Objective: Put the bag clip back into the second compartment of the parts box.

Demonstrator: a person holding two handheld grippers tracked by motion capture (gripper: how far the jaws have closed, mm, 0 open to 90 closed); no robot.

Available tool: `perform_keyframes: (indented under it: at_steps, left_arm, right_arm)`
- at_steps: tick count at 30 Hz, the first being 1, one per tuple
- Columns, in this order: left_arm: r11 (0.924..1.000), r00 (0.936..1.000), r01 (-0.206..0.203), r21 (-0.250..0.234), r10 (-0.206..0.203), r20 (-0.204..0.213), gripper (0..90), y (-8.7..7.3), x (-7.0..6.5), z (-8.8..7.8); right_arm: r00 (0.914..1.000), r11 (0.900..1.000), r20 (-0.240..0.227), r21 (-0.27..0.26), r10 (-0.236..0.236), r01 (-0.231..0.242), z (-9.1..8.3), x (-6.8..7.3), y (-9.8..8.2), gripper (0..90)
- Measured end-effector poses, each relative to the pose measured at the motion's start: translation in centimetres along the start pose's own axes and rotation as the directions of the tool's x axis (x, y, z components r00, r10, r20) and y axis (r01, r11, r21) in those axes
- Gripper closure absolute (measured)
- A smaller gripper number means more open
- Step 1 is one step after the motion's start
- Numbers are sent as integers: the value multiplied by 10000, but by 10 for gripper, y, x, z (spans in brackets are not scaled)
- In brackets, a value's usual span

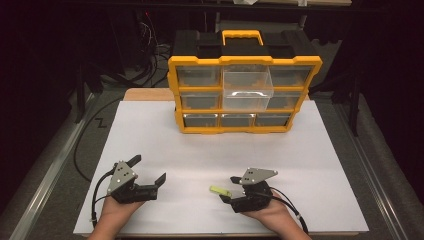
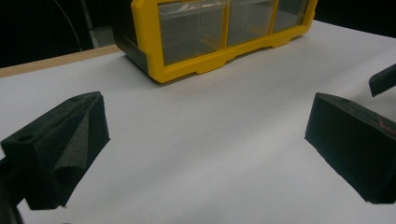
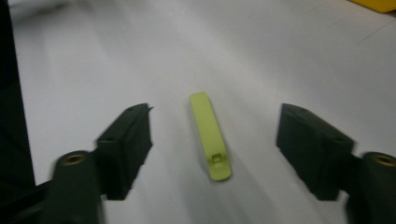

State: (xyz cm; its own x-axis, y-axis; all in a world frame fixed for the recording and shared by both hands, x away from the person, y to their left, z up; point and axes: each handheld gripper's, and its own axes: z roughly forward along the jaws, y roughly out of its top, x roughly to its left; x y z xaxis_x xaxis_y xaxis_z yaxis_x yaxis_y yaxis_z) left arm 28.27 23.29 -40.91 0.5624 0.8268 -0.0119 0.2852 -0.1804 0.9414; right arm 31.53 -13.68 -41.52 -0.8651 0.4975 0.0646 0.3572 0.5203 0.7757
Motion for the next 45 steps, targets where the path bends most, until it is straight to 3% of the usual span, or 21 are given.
perform_keyframes:
  at_steps: [3,5,10,15,19,23,24,27,32,42,45]
  left_arm:
    - [10000,10000,14,18,-14,-11,8,0,0,0]
    - [10000,10000,18,19,-18,-9,8,0,0,0]
    - [10000,10000,31,18,-31,8,8,0,0,1]
    - [10000,10000,9,29,-9,30,8,0,0,1]
    - [10000,10000,-37,32,37,76,8,0,0,1]
    - [10000,10000,-33,30,33,73,8,0,0,1]
    - [10000,10000,-34,16,34,76,8,0,0,1]
    - [10000,10000,-20,18,20,96,8,0,1,1]
    - [10000,9999,-21,1,21,105,8,0,0,1]
    - [10000,9999,-3,-2,3,120,8,0,1,1]
    - [10000,9999,83,-9,-83,102,8,0,1,1]
  right_arm:
    - [9998,10000,197,-56,-76,78,1,2,2,64]
    - [9997,9999,234,30,-107,107,3,3,3,1]
    - [10000,9987,-41,506,-77,79,11,-1,7,1]
    - [9999,9980,-136,620,-68,76,16,-6,10,22]
    - [9994,9992,-328,399,-74,88,20,-13,14,162]
    - [9990,9985,-453,539,-53,77,24,-17,16,250]
    - [9985,9982,-538,591,-33,65,26,-18,16,323]
    - [9977,9974,-663,702,-107,153,28,-18,15,374]
    - [9953,9956,-916,857,-303,382,28,-12,13,564]
    - [9914,9870,-1080,1344,-733,876,33,-8,10,716]
    - [9913,9854,-938,1347,-922,1044,34,-7,9,750]
